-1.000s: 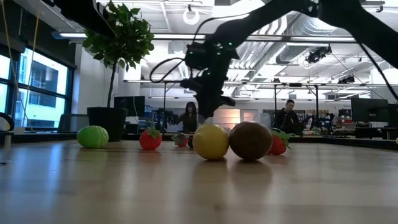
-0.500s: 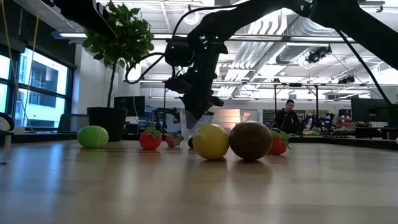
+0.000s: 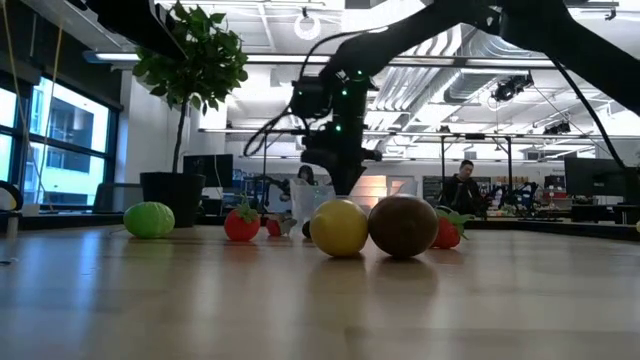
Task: Pick and placing Produce into tupperware
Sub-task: Move the transparent bin, then put the right lemon into the transparent bin
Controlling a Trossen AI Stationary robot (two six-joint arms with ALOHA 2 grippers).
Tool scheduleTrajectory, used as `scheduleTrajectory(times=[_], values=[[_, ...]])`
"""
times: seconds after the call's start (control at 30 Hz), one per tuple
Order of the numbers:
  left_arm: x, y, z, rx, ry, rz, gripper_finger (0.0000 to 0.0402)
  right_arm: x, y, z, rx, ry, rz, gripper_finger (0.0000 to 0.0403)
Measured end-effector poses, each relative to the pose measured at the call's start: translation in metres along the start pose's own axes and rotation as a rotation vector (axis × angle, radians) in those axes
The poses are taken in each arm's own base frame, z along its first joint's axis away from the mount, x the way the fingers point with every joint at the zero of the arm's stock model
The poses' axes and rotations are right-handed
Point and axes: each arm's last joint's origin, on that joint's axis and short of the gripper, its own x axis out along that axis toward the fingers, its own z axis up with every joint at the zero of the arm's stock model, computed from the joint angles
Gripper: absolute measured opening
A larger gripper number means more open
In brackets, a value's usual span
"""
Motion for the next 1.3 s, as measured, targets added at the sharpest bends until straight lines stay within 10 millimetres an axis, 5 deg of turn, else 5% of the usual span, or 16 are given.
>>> scheduleTrajectory(times=[0.67, 0.93, 1.07, 1.3], values=[[0.0, 0.0, 0.0, -0.001, 0.0, 0.009, 0.0003, 0.01, -0.043, 0.015, 0.058, -0.066, -0.042, 0.0], [0.0, 0.0, 0.0, -0.001, 0.001, 0.009, 0.0003, 0.006, -0.038, 0.013, 0.051, -0.023, 0.052, 0.0], [0.0, 0.0, 0.0, 0.001, 0.0, 0.009, 0.0003, -0.02, -0.035, 0.01, 0.033, -0.011, 0.107, 0.0], [0.0, 0.0, 0.0, 0.037, 0.001, 0.008, 0.0003, -0.11, -0.044, -0.001, 0.053, -0.135, 0.142, 0.0]])
